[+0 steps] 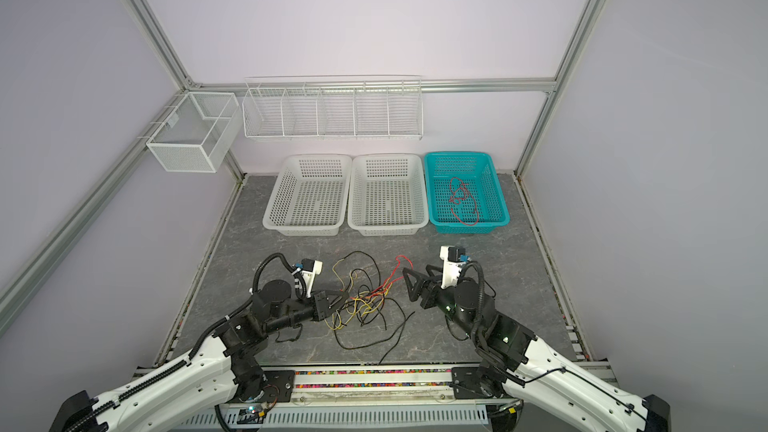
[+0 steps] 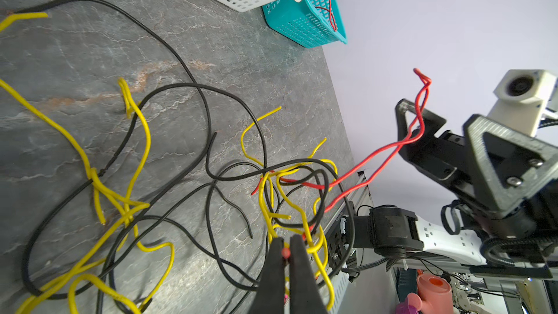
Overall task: Untangle the cables
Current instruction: 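Pull the red wire out of the tangle away from the left gripper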
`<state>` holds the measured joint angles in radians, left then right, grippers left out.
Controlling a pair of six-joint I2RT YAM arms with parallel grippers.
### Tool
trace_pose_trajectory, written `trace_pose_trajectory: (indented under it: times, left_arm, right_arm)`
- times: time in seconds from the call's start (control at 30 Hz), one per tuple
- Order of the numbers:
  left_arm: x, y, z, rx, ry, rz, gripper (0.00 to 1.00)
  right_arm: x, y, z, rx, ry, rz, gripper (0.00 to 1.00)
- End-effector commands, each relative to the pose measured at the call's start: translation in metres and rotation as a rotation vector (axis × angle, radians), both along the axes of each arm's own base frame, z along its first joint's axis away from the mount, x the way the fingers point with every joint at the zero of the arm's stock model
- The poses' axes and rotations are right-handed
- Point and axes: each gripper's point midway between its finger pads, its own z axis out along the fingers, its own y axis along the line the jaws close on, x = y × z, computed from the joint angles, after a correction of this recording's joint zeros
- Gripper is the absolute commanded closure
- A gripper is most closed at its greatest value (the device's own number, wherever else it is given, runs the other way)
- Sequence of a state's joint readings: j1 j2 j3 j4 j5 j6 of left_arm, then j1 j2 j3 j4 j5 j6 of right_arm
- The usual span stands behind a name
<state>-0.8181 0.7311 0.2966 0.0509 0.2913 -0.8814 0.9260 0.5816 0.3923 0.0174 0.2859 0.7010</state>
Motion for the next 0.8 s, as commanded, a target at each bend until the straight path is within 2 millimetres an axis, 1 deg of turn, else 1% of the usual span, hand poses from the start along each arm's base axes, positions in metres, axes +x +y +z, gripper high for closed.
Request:
trace_pose_trajectory:
  times: [0.0,0.07,0.17,0.27,0.37,0.43,0.47,0.5,0.57,0.6,0.63,0.77]
  left_arm:
    - [0.008,-0.006,0.024,-0.042,-0.055,0.006,1.00]
    - [0.009,-0.006,0.026,-0.048,-0.060,0.005,1.00]
    - [0.009,-0.007,0.028,-0.051,-0.059,0.008,1.00]
    - [0.008,-0.006,0.027,-0.051,-0.058,0.007,1.00]
    - [0.008,-0.006,0.023,-0.051,-0.048,0.005,1.00]
    - [0.007,-0.006,0.021,-0.053,-0.042,0.004,1.00]
    - [0.006,-0.006,0.020,-0.056,-0.039,0.002,1.00]
    - [0.006,-0.006,0.019,-0.057,-0.038,-0.001,1.00]
    - [0.004,-0.007,0.018,-0.063,-0.035,-0.010,1.00]
    - [0.004,-0.008,0.010,-0.041,-0.014,-0.012,1.00]
    - [0.004,-0.008,0.009,-0.040,-0.012,-0.013,0.98]
    - [0.002,-0.007,0.006,-0.028,-0.009,-0.021,0.58]
  right_arm:
    - [-0.009,0.032,0.010,0.119,-0.004,0.140,0.15]
    - [-0.010,0.047,0.013,0.127,-0.006,0.189,0.15]
    - [-0.006,0.062,0.005,0.101,0.026,0.207,0.16]
    - [-0.004,0.077,0.005,0.115,0.028,0.235,0.18]
    - [-0.001,0.087,0.015,0.112,-0.007,0.248,0.26]
    - [0.001,0.090,0.022,0.094,-0.034,0.244,0.42]
    - [0.002,0.091,0.026,0.084,-0.045,0.237,0.55]
    - [0.003,0.091,0.030,0.074,-0.057,0.234,0.64]
    - [0.003,0.090,0.040,0.054,-0.083,0.236,0.73]
    - [0.002,0.089,0.046,0.050,-0.097,0.238,0.77]
    - [0.002,0.087,0.051,0.046,-0.108,0.238,0.79]
    - [-0.003,0.076,0.081,0.034,-0.155,0.231,0.85]
